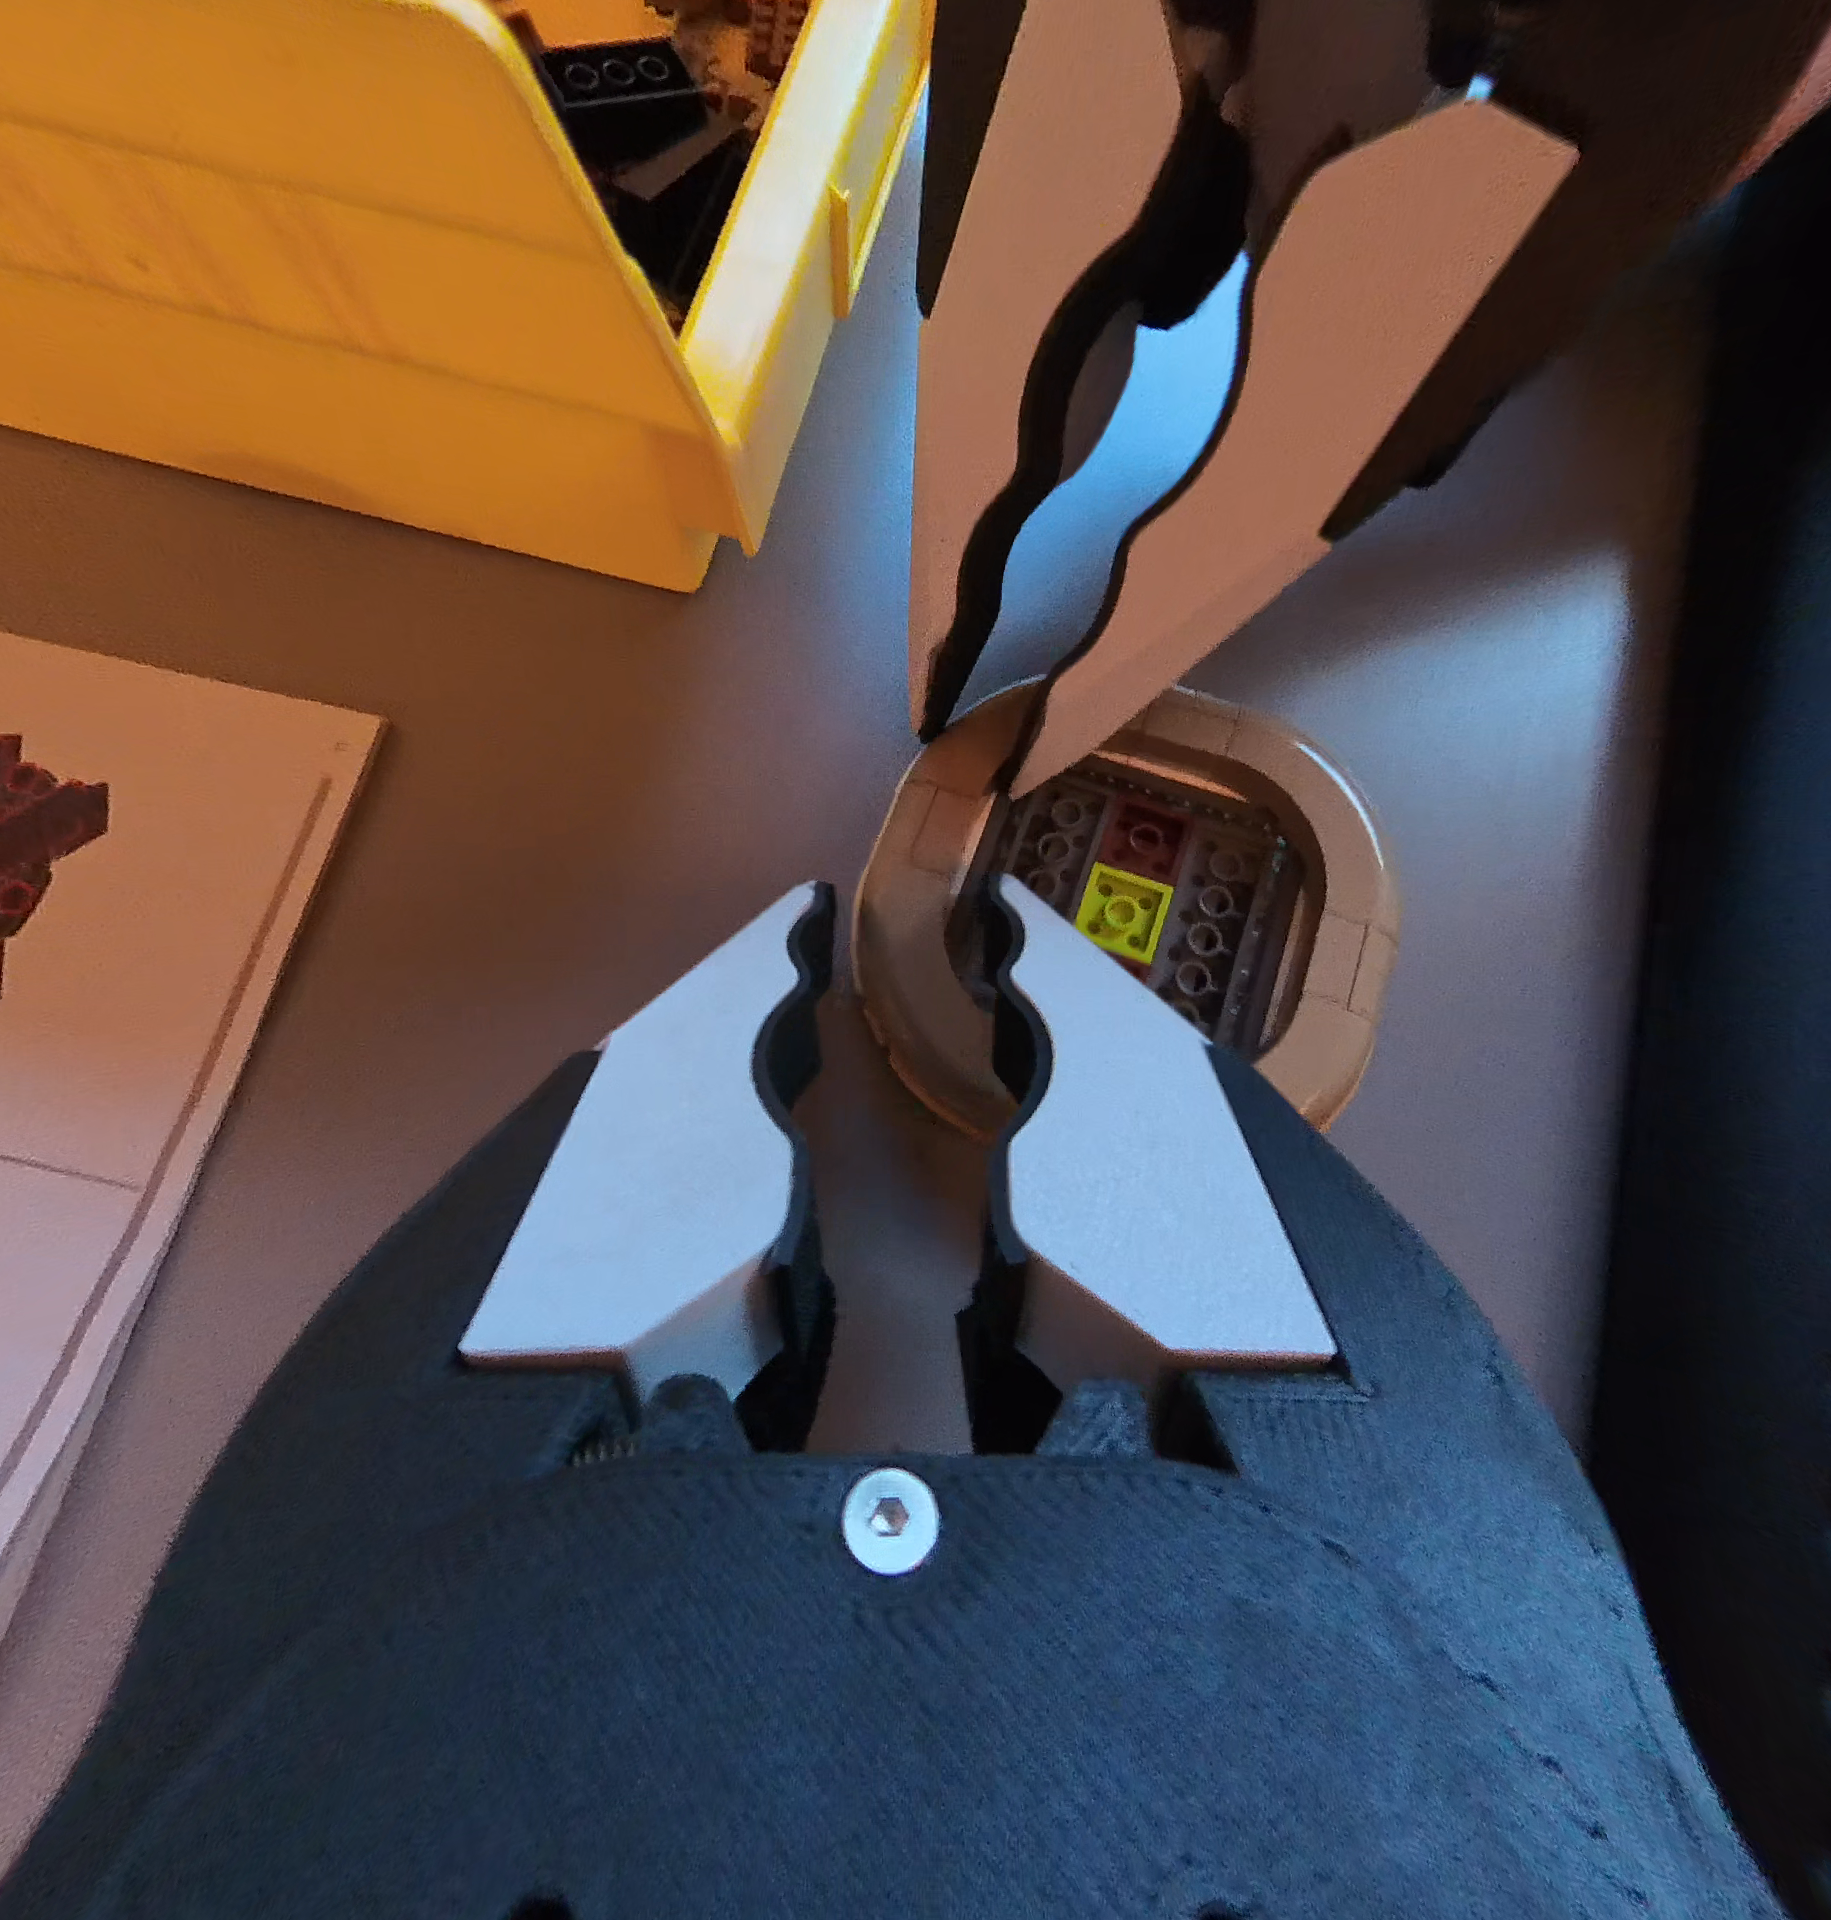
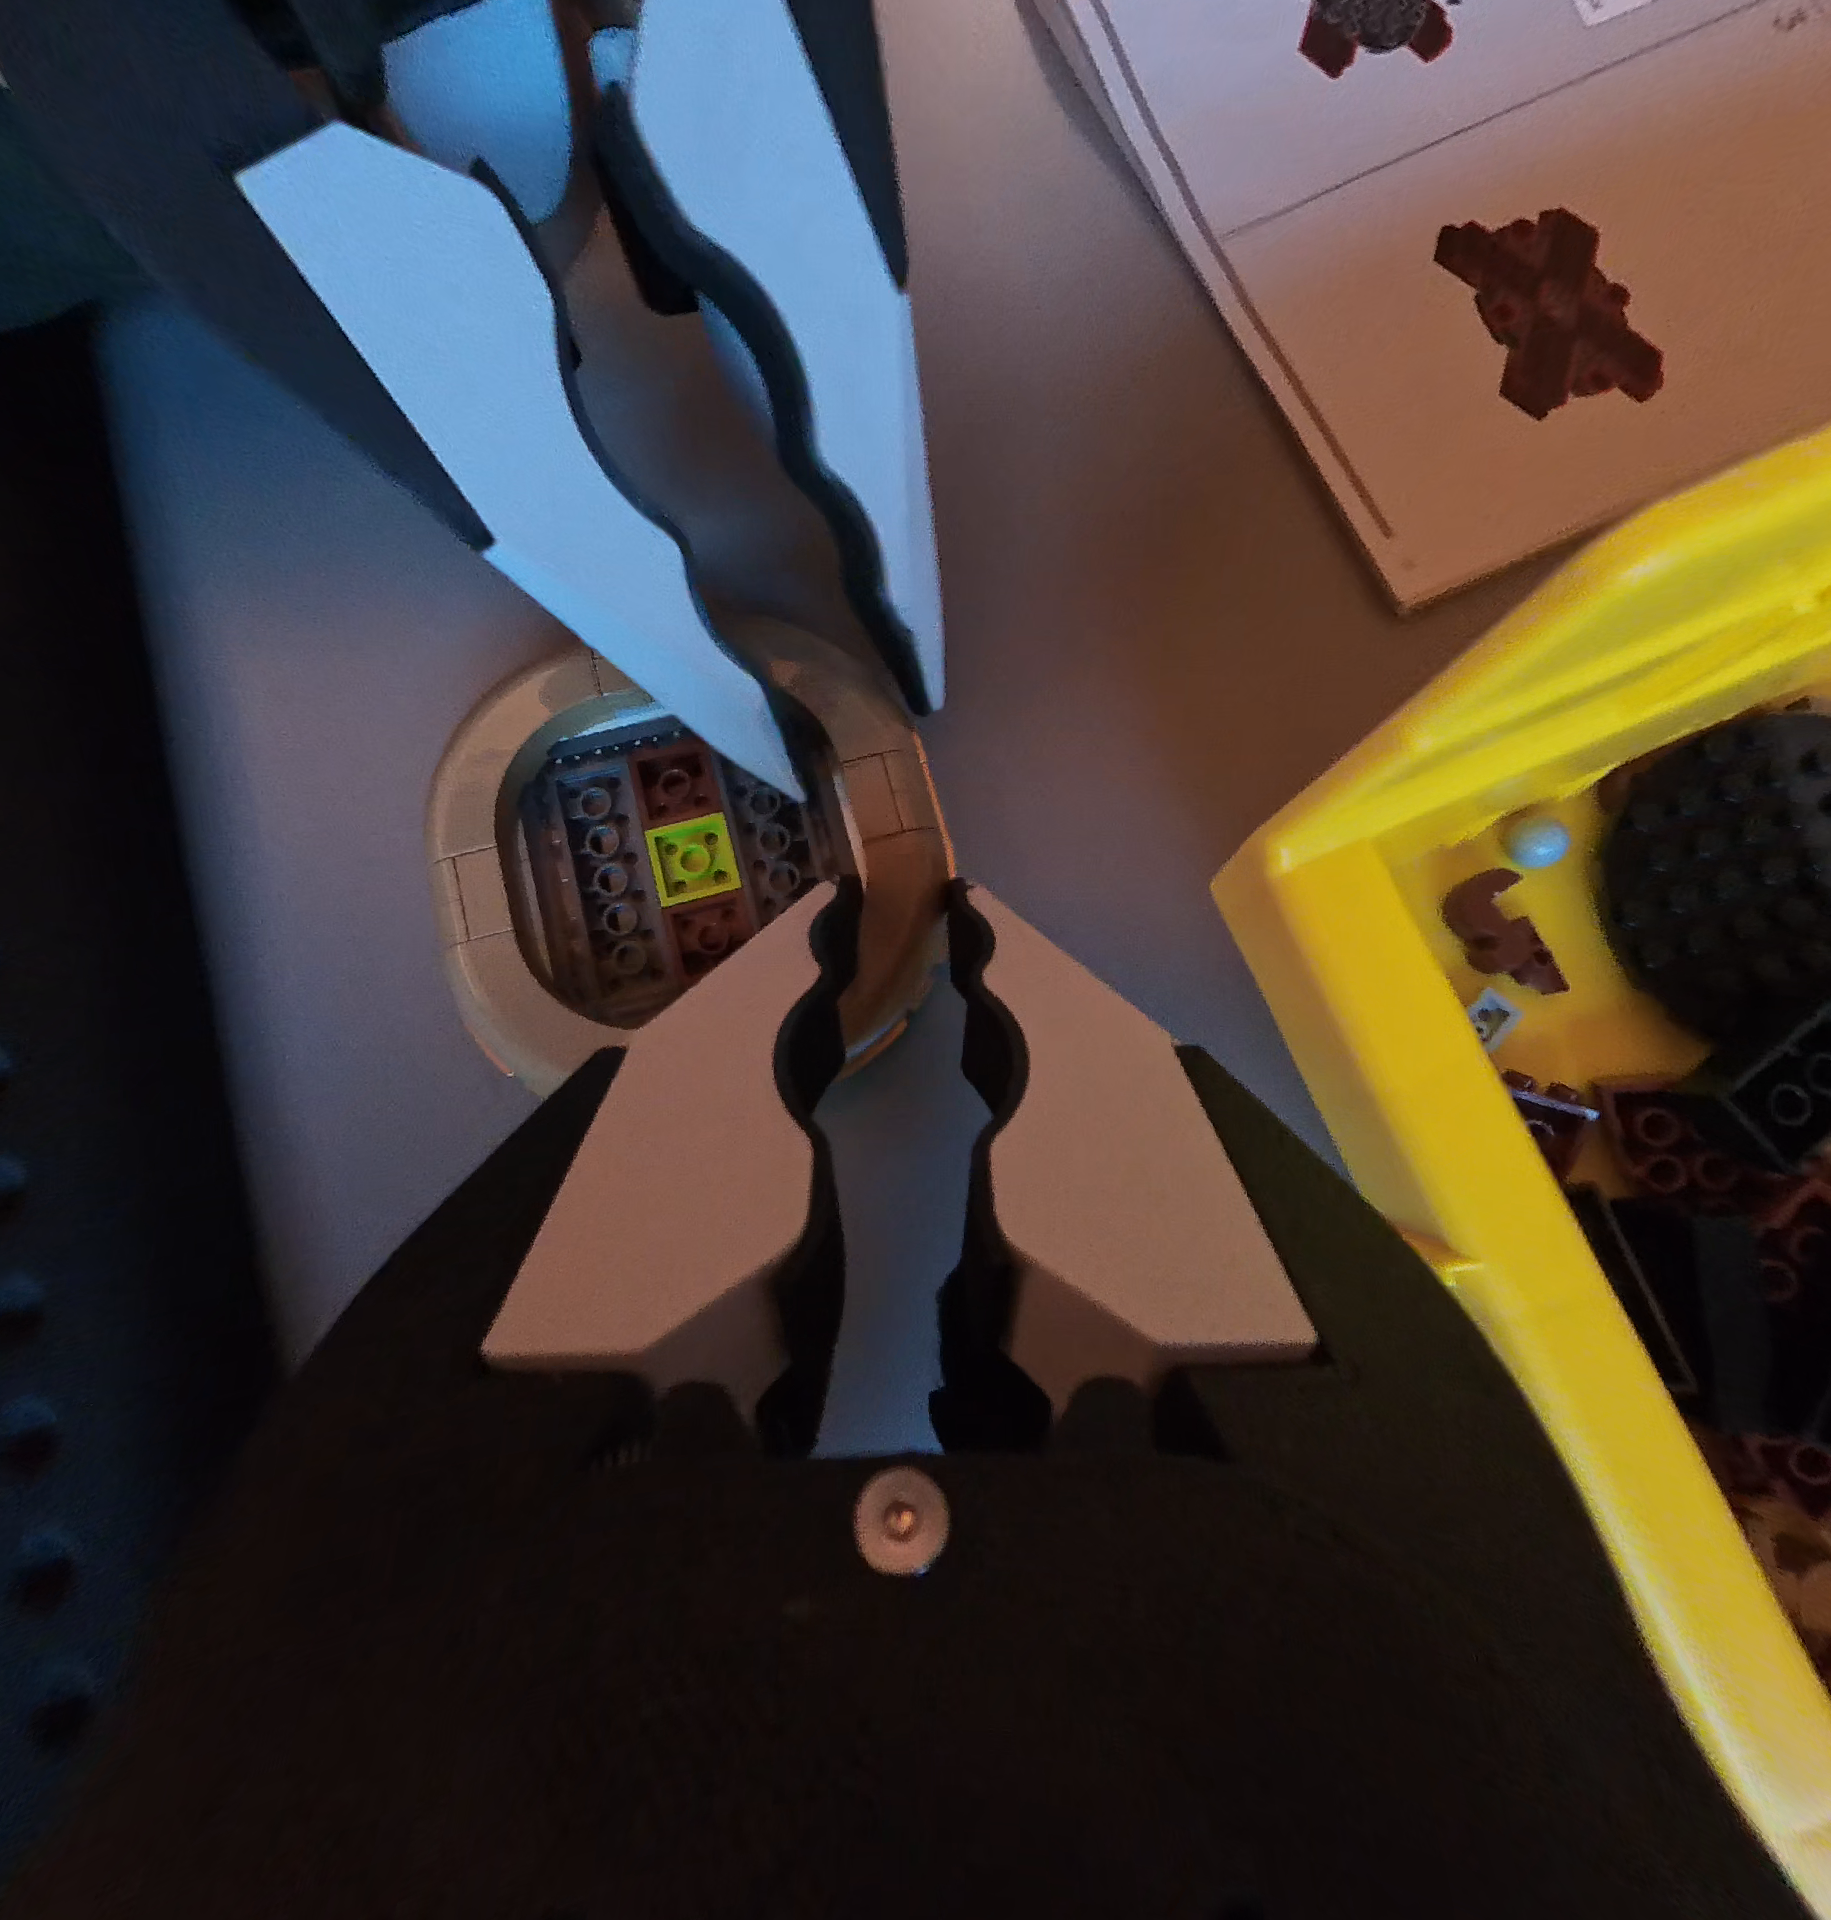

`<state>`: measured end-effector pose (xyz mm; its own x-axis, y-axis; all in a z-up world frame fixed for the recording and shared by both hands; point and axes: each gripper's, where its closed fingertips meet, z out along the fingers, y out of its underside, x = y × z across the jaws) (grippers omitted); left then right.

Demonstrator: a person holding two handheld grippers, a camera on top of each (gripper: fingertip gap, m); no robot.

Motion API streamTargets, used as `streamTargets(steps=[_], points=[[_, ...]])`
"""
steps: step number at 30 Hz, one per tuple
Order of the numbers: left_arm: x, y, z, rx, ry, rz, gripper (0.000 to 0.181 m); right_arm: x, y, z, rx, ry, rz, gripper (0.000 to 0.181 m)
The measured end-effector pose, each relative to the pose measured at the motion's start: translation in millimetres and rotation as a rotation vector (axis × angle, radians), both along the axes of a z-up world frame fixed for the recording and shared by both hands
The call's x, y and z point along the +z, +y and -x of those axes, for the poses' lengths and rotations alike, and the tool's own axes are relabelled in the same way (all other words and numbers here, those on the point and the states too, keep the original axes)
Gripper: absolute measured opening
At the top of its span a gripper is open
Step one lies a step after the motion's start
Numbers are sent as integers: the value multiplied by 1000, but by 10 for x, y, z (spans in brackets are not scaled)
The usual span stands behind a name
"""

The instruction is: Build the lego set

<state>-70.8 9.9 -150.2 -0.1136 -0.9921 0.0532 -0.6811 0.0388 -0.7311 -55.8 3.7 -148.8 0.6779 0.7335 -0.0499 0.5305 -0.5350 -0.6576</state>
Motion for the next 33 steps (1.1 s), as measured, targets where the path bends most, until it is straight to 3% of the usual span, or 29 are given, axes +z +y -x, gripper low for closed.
streamTargets(steps=[6, 14, 24, 27, 30, 33], points=[[-16, -82, -50, -31, -15, 18, 26, -12, 10, -3, 36, -67, -51, 14], [-13, -74, -88, -53, -104, -65, 25, -1, 44, -48, 12, 52, 16, 13], [-16, -115, -63, -76, -82, -96, 24, 13, 23, -34, 14, 171, 74, 13], [-12, -123, -57, -85, -85, -111, 25, 538, 62, -8, -18, 516, 99, 12], [-12, -125, -60, -81, -97, -75, 25, 600, 97, -205, -42, 439, 11, 13], [-10, -132, -62, -92, -109, -45, 25, 841, -45, -79, -6, 771, 149, 13]])
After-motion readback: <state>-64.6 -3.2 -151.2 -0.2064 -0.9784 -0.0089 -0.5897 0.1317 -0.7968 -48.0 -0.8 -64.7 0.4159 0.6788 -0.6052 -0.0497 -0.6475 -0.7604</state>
